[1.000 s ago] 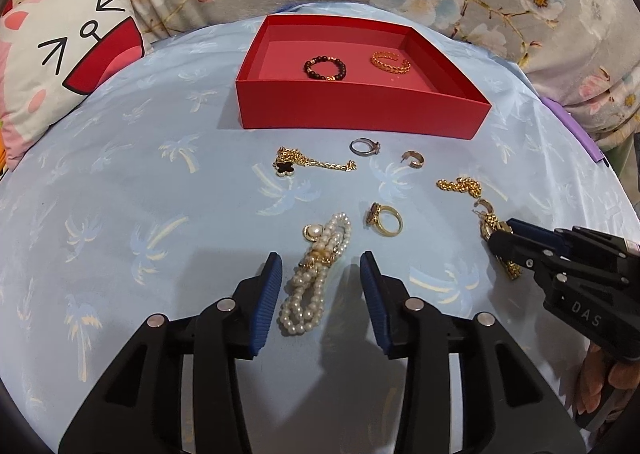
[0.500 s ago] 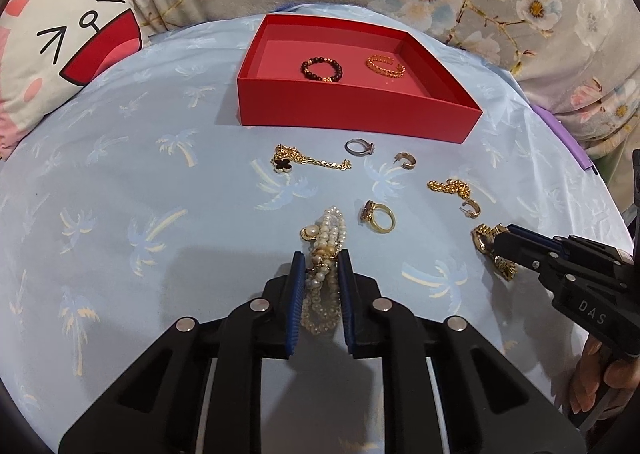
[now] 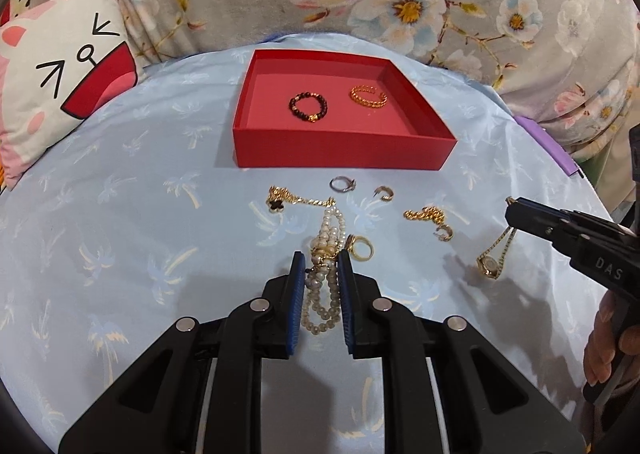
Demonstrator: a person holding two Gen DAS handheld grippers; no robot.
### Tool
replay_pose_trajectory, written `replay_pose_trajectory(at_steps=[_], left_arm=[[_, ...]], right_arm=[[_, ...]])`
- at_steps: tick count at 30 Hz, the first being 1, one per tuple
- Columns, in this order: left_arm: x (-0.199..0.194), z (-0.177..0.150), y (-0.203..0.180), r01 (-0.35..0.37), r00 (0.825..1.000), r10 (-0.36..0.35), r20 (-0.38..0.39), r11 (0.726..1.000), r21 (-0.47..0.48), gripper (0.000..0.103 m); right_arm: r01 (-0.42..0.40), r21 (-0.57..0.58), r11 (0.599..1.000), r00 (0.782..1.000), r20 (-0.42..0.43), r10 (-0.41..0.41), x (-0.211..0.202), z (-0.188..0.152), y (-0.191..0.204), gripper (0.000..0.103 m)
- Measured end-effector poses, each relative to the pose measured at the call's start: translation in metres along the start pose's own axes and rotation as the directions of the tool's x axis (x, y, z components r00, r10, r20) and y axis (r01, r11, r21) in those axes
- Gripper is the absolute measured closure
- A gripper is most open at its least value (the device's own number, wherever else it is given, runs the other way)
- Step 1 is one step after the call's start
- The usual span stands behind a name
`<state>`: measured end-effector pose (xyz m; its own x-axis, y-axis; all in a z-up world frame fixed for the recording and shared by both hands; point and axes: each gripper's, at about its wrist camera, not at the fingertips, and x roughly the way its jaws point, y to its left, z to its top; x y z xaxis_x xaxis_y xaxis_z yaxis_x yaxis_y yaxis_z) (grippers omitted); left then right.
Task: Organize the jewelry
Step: 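Close the left tool on the pearl bracelet and lift it, then carry the watch and pearl bracelet into the red box and release both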
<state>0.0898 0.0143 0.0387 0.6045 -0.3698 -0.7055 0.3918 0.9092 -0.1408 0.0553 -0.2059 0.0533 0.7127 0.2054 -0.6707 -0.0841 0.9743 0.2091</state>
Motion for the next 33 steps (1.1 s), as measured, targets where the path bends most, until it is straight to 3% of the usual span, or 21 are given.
replay_pose_trajectory(at_steps=[7, 17, 22, 27, 33], left_arm=[[-0.001, 0.039, 0.008, 0.026, 1.000, -0.026, 0.013, 1.000, 0.006, 0.087], [0.020, 0.109, 0.008, -0.022, 0.994, 0.018, 0.103, 0.999, 0.045, 0.087], [0.055, 0.130, 0.009, -0.038, 0.995, 0.036, 0.089, 0.999, 0.031, 0.087], [0.091, 0.129, 0.013, -0.060, 0.997, 0.059, 0.043, 0.998, 0.027, 0.087], [0.118, 0.124, 0.020, -0.080, 0.997, 0.080, -0.002, 0.997, 0.017, 0.087]], right_arm=[[0.010, -0.014, 1.000, 0.999, 0.043, -0.010, -0.003, 0.046, -0.006, 0.092], [0.029, 0.033, 0.999, 0.994, 0.102, -0.032, 0.033, 0.127, -0.024, 0.092], [0.039, 0.061, 0.997, 0.996, 0.072, -0.043, 0.067, 0.138, -0.035, 0.092], [0.037, 0.077, 0.996, 0.999, 0.015, -0.038, 0.094, 0.134, -0.042, 0.092], [0.047, 0.071, 0.996, 0.999, 0.016, -0.048, 0.107, 0.137, -0.040, 0.092]])
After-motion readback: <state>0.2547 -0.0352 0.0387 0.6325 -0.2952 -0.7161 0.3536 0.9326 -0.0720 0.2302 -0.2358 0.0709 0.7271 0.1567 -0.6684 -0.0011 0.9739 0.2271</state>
